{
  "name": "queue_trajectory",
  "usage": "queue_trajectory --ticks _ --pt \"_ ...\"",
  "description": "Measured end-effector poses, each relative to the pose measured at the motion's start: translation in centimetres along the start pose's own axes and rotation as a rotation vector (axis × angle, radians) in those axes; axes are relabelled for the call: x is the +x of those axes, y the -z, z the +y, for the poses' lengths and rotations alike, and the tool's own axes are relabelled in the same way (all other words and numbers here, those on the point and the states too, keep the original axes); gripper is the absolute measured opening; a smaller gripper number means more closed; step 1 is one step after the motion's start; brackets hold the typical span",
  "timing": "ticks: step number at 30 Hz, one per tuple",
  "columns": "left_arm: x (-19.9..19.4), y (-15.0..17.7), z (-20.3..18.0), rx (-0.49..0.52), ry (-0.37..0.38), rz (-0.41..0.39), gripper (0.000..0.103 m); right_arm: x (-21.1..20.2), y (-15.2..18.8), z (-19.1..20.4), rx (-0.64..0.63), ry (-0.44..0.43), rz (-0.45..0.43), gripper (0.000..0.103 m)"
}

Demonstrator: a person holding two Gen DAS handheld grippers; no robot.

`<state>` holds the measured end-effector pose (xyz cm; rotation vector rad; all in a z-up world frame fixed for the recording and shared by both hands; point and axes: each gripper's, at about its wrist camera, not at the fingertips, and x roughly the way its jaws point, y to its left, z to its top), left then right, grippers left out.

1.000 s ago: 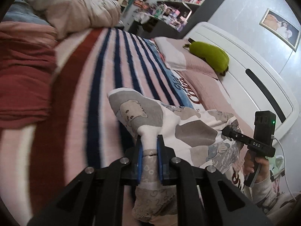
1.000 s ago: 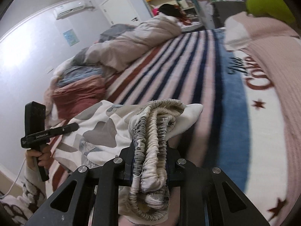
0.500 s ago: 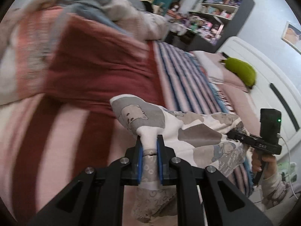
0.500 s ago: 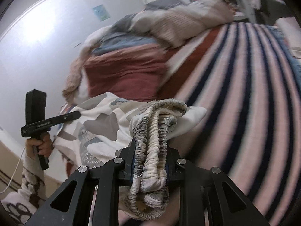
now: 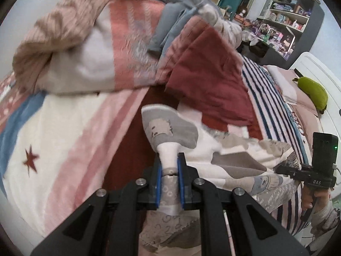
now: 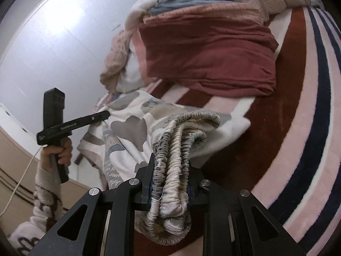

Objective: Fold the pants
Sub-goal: 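Carry the folded pants with both grippers and set them on the blanket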

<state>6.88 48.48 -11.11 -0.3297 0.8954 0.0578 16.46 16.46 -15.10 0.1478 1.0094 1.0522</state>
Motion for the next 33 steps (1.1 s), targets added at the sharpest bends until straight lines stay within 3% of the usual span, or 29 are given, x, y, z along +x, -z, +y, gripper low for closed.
queue_trajectory --ticks 5,8,10,15,18,21,27,29,31,33 --pt "1.2 1.0 -0.1 -0.005 -0.061 0.002 0.017 0.7 1.1 -0.6 -0.025 0.049 0.032 0.025" --pt "1.1 1.1 -0.5 -0.004 -0.097 -0.009 0.030 0.9 1.1 -0.4 -0.063 0.082 0.039 0.027" --pt "0.7 1.2 -1.0 0.002 -0.136 -0.015 0.038 0.6 1.1 -0.2 -0.082 0.103 0.029 0.034" --pt "-1.0 1.5 -2.2 0.016 -0.180 -0.046 0.043 -0.6 1.4 0.7 -0.125 0.155 0.007 0.041" --pt "-2.5 1.7 -3.7 0.043 -0.212 -0.077 0.043 -2.1 1.9 1.4 -0.158 0.187 -0.012 0.055" --pt "-3.6 1.9 -5.1 0.058 -0.212 -0.091 0.046 -3.0 2.4 2.0 -0.183 0.192 -0.021 0.057" --pt "-6.0 3.2 -10.2 0.091 -0.205 -0.163 0.057 -6.3 5.2 2.2 -0.173 0.229 -0.066 0.063" --pt "-6.9 3.8 -12.9 0.108 -0.186 -0.210 0.061 -7.9 6.3 2.1 -0.168 0.246 -0.084 0.064" --pt "-7.8 4.4 -15.7 0.156 -0.215 -0.266 0.070 -10.0 7.4 2.0 -0.178 0.291 -0.115 0.064" --pt "-9.0 5.2 -19.0 0.193 -0.244 -0.336 0.071 -12.6 8.5 1.8 -0.187 0.344 -0.163 0.065"
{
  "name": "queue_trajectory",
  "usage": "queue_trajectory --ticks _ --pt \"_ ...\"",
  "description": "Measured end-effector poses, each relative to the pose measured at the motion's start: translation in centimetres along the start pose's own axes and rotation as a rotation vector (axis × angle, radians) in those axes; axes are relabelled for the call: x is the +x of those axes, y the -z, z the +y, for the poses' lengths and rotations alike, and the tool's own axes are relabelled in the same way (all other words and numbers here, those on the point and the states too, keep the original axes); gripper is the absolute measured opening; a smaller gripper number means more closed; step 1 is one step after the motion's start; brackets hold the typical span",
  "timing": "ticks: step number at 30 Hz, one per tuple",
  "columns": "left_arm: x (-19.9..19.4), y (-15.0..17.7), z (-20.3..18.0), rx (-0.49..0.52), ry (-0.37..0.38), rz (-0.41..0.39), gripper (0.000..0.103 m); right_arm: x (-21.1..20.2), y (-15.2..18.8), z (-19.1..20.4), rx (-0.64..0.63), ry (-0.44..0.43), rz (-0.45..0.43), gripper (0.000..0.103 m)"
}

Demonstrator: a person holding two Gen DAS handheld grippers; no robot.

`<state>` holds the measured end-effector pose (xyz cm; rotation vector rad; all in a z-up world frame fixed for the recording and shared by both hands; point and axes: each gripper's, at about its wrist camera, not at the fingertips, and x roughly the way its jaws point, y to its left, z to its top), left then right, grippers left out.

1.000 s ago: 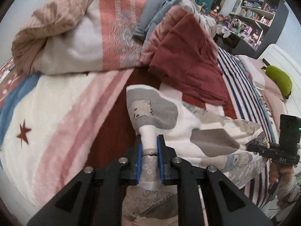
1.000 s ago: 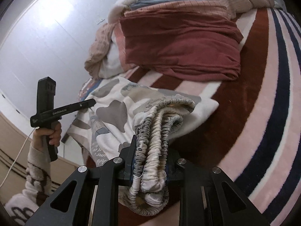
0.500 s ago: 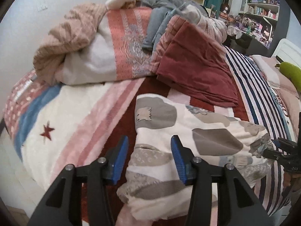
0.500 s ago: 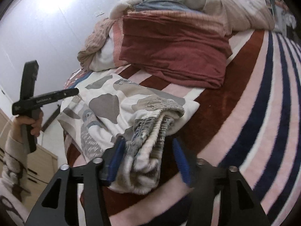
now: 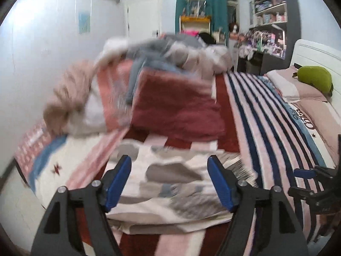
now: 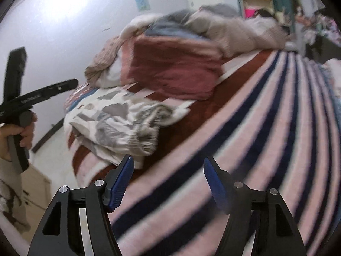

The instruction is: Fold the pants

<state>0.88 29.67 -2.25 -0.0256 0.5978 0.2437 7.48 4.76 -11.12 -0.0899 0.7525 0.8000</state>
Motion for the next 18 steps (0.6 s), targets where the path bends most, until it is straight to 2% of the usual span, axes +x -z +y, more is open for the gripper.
queue_trajectory --ticks 2,4,6,11,15,18 --pt "-1.4 -0.3 -2.3 0.010 0.016 -0.041 0.072 -2.2 0.5 -0.9 0.002 0.041 -0.035 0.066" --pt "-3.1 -0.6 -5.1 0.015 0.030 -0.097 0.083 -4.6 1.1 -1.8 0.002 0.079 -0.070 0.069" --pt "-4.9 -0.7 -8.2 0.022 0.035 -0.161 0.086 -7.3 1.8 -2.7 -0.010 0.123 -0.116 0.070" --pt "-8.2 -0.5 -14.3 0.017 0.065 -0.259 0.095 -13.0 3.4 -4.5 -0.028 0.213 -0.199 0.077" --pt "-10.0 0.5 -18.3 -0.021 0.101 -0.306 0.102 -17.1 4.7 -5.7 -0.041 0.277 -0.263 0.088" --pt "-10.7 1.5 -20.0 -0.026 0.075 -0.323 0.102 -19.5 5.8 -6.0 -0.062 0.306 -0.318 0.102"
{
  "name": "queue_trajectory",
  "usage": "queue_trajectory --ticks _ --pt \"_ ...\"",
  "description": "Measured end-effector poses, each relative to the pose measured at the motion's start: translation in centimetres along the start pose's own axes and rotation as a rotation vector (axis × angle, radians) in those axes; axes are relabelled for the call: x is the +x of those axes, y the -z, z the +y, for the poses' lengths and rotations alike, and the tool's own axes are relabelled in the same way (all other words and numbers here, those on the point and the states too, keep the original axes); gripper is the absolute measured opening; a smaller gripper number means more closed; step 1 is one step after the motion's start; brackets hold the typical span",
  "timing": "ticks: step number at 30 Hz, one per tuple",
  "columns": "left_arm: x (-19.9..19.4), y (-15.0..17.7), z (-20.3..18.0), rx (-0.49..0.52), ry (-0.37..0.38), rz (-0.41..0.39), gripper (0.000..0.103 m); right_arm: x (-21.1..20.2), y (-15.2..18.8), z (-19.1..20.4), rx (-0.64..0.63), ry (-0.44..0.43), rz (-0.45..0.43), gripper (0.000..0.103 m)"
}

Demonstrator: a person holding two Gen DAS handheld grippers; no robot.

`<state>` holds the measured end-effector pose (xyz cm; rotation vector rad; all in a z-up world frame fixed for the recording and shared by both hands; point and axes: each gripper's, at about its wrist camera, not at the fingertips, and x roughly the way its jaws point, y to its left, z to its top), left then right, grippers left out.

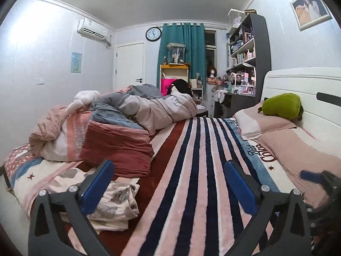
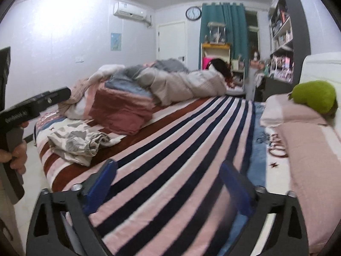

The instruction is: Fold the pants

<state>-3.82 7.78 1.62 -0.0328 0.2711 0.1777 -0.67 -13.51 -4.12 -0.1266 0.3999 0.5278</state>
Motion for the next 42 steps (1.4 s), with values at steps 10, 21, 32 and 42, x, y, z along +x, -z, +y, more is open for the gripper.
queue_trajectory --ticks 10,21,32,42 --pt "-0.9 0.7 -2.4 0.048 -0.021 -0.004 0.102 -3.1 1.0 -2.3 0.082 0.033 -0.085 0.102" --pt "-0.9 0.8 -2.4 0.040 -0.001 0.013 0.102 -4.5 0.8 -2.4 0.080 0.044 -0.118 0.102" --pt "-1.5 0.8 -3.3 0.057 0.016 0.016 0.102 -5.4 0.8 -2.2 0.071 0.040 -0.140 0.102" --pt "-1.8 0.8 -3.6 0.053 0.023 0.016 0.102 -6.0 1.0 -2.2 0.074 0.045 -0.148 0.102"
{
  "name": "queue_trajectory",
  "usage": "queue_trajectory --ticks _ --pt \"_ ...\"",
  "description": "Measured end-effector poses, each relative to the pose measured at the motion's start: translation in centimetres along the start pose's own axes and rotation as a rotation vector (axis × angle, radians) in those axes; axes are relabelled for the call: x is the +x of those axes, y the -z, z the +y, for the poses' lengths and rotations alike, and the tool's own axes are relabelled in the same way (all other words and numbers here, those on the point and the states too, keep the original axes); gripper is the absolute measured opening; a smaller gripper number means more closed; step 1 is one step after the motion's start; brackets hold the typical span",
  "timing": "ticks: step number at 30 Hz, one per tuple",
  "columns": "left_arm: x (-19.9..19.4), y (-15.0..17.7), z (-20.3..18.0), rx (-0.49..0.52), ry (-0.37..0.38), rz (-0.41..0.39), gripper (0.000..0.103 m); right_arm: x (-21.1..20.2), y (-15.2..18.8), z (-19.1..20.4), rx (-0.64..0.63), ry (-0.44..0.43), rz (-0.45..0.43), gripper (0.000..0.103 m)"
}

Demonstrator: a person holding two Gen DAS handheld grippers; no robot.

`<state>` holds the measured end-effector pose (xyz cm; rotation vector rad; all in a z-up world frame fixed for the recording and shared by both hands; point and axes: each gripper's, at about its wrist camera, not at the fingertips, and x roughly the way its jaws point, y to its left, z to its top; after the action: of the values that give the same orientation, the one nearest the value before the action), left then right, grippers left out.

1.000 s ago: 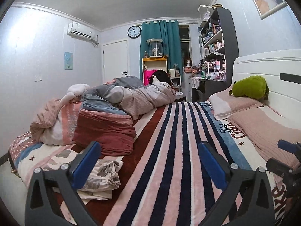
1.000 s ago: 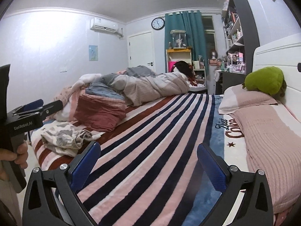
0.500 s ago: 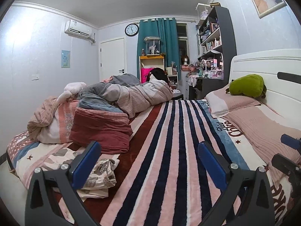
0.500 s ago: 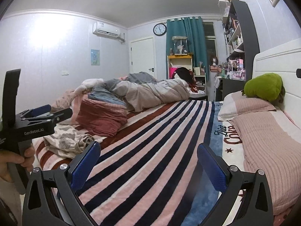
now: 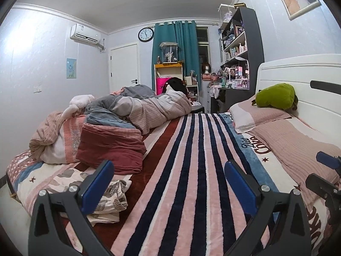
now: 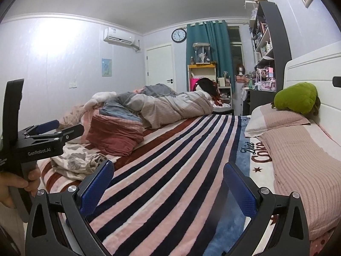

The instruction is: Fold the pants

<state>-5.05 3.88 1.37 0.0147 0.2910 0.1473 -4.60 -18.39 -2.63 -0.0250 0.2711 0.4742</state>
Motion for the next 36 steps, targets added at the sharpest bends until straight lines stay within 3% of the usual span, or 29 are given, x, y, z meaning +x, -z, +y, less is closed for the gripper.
queue_trajectory --ticks 36 --pt "-0.5 0.7 1.9 -0.023 -0.025 -0.002 0.102 -0.2 -0.4 1.0 -0.006 -0.004 -0.001 0.102"
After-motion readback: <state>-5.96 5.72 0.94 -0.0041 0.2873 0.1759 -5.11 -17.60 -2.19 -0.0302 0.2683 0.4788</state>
